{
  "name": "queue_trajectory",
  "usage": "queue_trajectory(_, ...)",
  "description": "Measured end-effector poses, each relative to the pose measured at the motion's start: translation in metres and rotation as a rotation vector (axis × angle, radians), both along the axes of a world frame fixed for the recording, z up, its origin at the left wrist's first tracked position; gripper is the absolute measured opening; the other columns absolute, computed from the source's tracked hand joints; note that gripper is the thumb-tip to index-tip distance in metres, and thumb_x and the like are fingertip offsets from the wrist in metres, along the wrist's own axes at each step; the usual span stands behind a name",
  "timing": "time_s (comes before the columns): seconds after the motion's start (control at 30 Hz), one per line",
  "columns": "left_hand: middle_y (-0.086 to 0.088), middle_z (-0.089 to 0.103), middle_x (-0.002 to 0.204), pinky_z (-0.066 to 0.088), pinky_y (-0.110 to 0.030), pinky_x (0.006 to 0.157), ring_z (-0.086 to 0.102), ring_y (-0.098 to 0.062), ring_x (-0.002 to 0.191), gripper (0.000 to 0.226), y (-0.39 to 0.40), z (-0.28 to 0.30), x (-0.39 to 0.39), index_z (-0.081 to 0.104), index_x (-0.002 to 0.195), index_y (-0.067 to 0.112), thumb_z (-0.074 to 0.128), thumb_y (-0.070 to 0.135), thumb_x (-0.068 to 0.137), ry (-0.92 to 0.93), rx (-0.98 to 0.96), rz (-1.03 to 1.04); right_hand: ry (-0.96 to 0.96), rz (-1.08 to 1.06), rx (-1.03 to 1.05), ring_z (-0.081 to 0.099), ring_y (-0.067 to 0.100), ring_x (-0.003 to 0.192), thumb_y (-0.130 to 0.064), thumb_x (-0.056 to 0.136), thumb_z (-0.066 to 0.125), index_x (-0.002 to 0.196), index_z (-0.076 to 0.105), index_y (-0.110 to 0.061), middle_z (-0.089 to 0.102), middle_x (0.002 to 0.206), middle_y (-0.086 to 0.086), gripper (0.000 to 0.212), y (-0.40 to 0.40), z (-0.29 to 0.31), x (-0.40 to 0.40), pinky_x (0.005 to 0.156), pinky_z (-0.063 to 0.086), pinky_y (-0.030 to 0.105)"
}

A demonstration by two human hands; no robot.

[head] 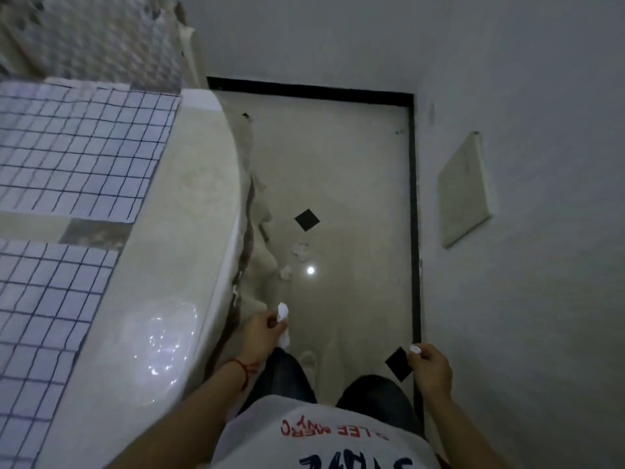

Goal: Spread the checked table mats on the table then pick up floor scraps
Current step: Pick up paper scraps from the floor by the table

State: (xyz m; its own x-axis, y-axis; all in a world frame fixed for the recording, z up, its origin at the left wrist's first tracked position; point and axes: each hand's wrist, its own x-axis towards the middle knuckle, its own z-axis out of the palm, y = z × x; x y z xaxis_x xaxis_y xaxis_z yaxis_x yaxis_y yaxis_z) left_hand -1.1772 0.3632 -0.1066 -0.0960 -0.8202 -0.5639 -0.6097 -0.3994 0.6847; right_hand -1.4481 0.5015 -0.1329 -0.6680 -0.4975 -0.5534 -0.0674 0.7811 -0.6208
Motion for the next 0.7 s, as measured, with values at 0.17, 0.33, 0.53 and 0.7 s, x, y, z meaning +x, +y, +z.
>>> queue_trajectory(0.17,-0.006,0.047,0.060,0.036,-0.027,0.057,0.045,-0.015,0.057,0.032,-0.111,0.007,-0.046,0.044,0.060,0.010,0.059,0.017,0.087,0.013,-0.046,-0.071,-0.008,-0.048,-0.025,0.053,0.024,0.071,-0.009,0.089,0.056,0.084,0.062,-0.005,0.060,0.077,0.011,0.009,-0.057,0.004,-0.021,0.057,0.038,0.021)
queue_trajectory(0.33,-0.006,0.049,0.060,0.034,-0.023,0.055,0.045,-0.014,0.057,0.027,-0.200,-0.007,-0.086,0.049,0.063,0.006,0.061,0.016,0.086,-0.006,-0.083,-0.034,-0.017,-0.101,0.048,0.048,0.022,0.062,-0.010,0.088,0.057,0.076,0.061,0.008,0.056,0.067,0.012,0.022,-0.121,-0.012,-0.067,0.055,0.032,0.024)
queue_trajectory(0.53,-0.006,0.043,0.056,0.033,-0.026,0.054,0.042,-0.018,0.055,0.036,-0.277,-0.017,-0.113,0.039,0.056,0.012,0.060,0.014,0.087,-0.102,-0.026,0.098,-0.011,0.028,0.012,0.049,0.021,0.067,-0.007,0.088,0.055,0.082,0.062,0.009,0.058,0.073,0.013,0.018,-0.254,-0.004,-0.148,0.056,0.033,0.019)
queue_trajectory(0.7,-0.011,0.046,0.060,0.037,-0.031,0.060,0.045,-0.020,0.063,0.035,-0.329,-0.018,-0.130,0.040,0.057,0.008,0.060,0.011,0.086,-0.111,0.007,0.182,0.031,0.113,-0.070,0.054,0.024,0.075,-0.010,0.087,0.057,0.079,0.063,-0.003,0.060,0.076,0.014,0.012,-0.384,0.014,-0.201,0.057,0.036,0.025)
